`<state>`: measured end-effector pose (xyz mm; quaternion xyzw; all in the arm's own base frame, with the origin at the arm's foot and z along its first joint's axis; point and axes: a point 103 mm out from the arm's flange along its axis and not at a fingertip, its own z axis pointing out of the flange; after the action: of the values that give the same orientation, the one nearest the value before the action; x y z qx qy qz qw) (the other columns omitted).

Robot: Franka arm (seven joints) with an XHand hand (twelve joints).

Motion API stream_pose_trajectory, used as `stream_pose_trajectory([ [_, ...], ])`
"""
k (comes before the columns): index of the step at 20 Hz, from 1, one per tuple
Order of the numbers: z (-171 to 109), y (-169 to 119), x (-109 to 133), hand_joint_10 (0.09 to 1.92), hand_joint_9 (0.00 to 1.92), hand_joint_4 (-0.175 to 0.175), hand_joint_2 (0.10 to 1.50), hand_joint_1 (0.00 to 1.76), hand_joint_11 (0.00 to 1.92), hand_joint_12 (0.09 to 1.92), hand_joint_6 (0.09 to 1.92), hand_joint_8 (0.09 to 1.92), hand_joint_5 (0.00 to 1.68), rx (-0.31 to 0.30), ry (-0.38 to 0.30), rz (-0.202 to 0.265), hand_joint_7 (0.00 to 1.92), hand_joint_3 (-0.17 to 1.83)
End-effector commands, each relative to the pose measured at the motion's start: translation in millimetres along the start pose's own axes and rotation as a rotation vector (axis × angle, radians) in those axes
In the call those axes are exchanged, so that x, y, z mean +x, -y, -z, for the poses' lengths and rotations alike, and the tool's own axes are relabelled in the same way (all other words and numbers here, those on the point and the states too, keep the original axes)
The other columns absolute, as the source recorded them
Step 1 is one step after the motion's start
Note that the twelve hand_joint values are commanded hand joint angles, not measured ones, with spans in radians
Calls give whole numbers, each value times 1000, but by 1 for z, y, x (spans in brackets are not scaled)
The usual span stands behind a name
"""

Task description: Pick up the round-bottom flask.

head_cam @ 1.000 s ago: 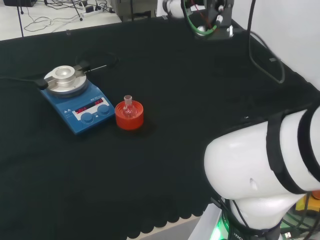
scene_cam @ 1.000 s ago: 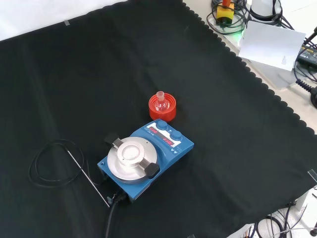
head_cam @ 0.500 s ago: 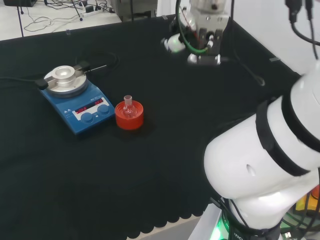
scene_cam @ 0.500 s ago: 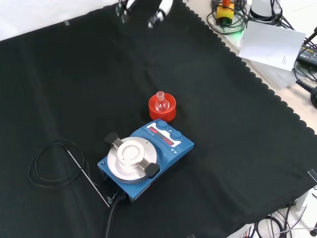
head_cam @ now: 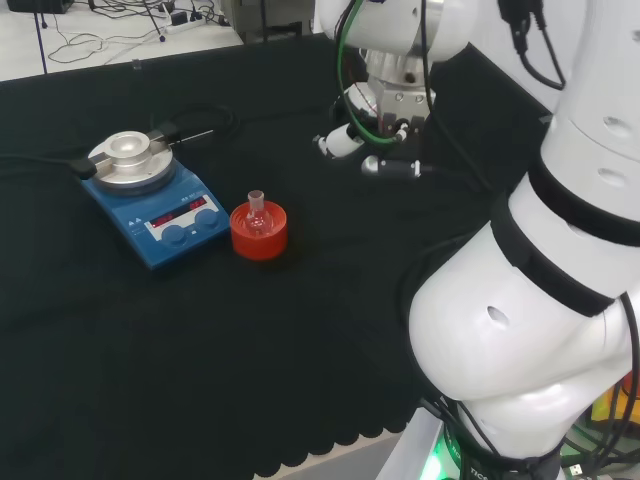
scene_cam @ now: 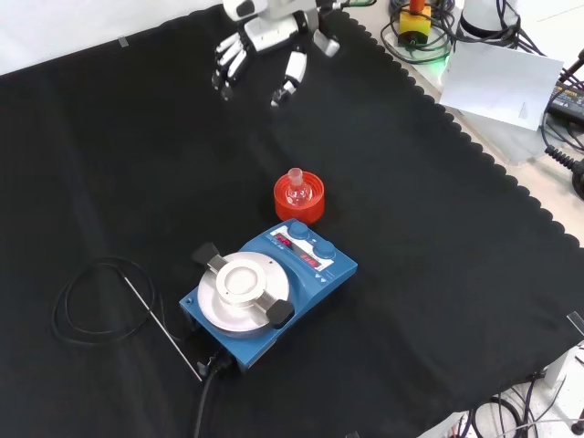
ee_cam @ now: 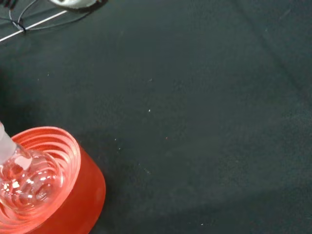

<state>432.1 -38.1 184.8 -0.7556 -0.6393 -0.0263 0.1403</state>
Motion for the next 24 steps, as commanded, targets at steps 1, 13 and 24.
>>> stream_pose_trajectory([
  [1, -60, -30, 15, 638, 433, -7, 683, 769, 150, 1392, 316, 602, 568, 14, -99, 62, 213, 545],
  [13, -80, -9, 37, 644, 409, -8, 636, 774, 111, 1408, 310, 604, 567, 45, -117, 199, 179, 559],
  [24, -80, 4, 45, 650, 415, -13, 629, 781, 99, 1419, 328, 607, 598, 53, -136, 289, 182, 562],
])
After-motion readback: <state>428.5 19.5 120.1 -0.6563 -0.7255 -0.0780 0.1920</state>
